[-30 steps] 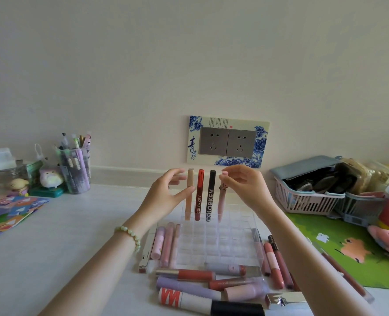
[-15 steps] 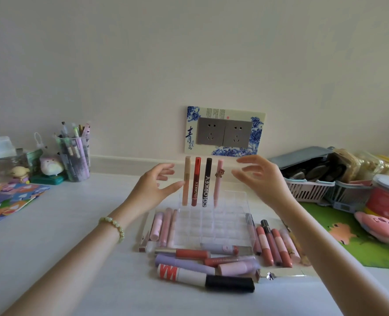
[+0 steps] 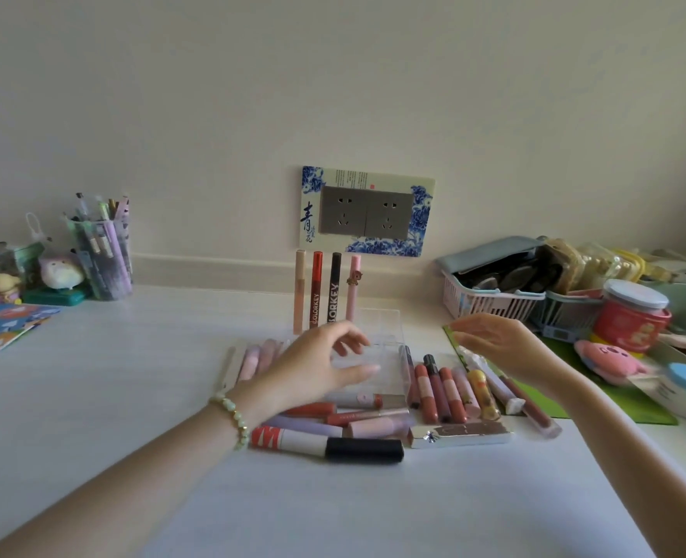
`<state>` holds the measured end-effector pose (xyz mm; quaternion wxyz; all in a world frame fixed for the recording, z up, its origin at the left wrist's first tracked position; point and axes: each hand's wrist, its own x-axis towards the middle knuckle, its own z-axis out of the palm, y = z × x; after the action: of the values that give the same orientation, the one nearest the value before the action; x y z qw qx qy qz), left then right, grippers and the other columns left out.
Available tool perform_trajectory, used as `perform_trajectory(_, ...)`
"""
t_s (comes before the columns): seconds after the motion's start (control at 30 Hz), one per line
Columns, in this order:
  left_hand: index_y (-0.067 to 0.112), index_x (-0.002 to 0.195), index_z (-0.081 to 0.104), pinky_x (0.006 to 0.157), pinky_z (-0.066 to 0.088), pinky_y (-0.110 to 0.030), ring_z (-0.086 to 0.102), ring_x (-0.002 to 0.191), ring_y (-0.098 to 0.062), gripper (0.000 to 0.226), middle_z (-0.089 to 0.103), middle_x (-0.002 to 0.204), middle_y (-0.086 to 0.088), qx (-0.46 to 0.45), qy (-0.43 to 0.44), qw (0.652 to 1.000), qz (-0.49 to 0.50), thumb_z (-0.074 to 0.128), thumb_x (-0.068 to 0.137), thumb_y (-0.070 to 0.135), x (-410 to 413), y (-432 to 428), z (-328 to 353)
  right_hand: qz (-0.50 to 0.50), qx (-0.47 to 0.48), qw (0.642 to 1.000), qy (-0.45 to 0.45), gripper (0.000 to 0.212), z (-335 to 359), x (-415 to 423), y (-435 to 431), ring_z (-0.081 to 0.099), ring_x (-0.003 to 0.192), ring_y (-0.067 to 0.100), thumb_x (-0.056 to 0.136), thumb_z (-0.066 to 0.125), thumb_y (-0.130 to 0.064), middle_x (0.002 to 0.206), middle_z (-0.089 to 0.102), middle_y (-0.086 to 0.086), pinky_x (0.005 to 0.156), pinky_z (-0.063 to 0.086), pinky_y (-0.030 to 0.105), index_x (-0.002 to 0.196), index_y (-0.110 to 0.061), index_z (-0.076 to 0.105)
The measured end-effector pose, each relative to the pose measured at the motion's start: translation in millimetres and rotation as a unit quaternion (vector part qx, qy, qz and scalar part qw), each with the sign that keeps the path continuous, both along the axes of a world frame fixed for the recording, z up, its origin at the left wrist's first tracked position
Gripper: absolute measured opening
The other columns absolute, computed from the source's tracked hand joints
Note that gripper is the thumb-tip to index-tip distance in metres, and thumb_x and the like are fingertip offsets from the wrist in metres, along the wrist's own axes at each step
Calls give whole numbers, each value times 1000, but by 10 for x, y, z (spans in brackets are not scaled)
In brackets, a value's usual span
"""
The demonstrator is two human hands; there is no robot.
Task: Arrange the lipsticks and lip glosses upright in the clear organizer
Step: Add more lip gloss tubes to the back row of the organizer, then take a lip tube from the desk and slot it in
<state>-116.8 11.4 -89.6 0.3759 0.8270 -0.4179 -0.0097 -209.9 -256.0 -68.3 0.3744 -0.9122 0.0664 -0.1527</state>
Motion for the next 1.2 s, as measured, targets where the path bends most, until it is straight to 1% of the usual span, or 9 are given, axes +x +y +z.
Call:
perform_trajectory(0.2,25,117,58,91,46,-28,55,102,-7,43,60,113,10,19,-27,998,-56,70,79,42,-285,-661,23,-38,4,999,-4,21,-137,-50,-221,64,95,23,93,51,-23,99,71,7,87,47,34,100,-13,69)
perform_trajectory(0.5,25,121,54,81,48,-29,54,87,-8,53,65,105,4,41,-7,997,-58,75,75,41,-442,-1279,-65,-83,-18,996,41,24,-266,-120,-492,58,97,12,92,53,-17,113,65,2,82,41,21,114,-14,65)
perform_trajectory(0.6,23,128,49,86,47,-31,53,93,-13,62,63,105,2,48,-6,998,-46,75,75,42,-463,-1372,-93,-108,-68,989,69,28,-347,-62,-487,59,94,12,88,60,-29,112,65,-2,78,48,23,114,-21,63)
perform_trajectory(0.73,23,130,49,91,45,-30,53,109,-18,59,56,118,1,38,-3,999,-32,71,79,43,-446,-1415,-154,-160,-100,978,90,29,-406,23,-398,60,67,9,84,61,-44,88,63,-5,53,46,20,103,-23,64)
perform_trajectory(0.87,26,129,50,91,39,-23,46,114,-9,50,53,124,8,6,-7,1000,-22,64,84,44,-433,-1380,-159,-208,-106,968,90,32,-429,106,-366,61,68,17,79,63,-50,76,66,0,61,52,30,85,-18,69)
perform_trajectory(0.97,28,123,53,94,42,-27,48,112,-6,44,55,121,12,-14,-1,1000,-15,62,84,47,-402,-1323,-150,-222,-114,963,97,37,-432,139,-367,62,69,20,77,64,-53,69,65,0,65,53,33,76,-17,71)
perform_trajectory(1.07,30,121,53,99,42,-27,49,115,-6,41,56,122,11,-42,-3,999,3,61,84,47,-300,-1246,-163,-216,-103,969,65,38,-384,135,-369,62,78,19,77,62,-56,79,67,0,73,55,37,84,-20,73)
perform_trajectory(1.13,28,123,53,101,38,-24,48,117,-6,41,56,124,10,-64,-1,998,15,60,86,45,-236,-1189,-153,-185,-53,981,6,35,-288,105,-336,60,85,15,78,64,-51,92,68,-4,75,53,35,91,-19,74)
perform_trajectory(1.2,25,125,53,102,36,-22,47,120,-6,40,56,125,10,-95,1,995,25,58,88,42,-193,-1123,-111,-137,-24,988,-59,27,-146,54,-229,59,86,10,80,65,-44,92,66,-7,79,50,31,91,-20,73)
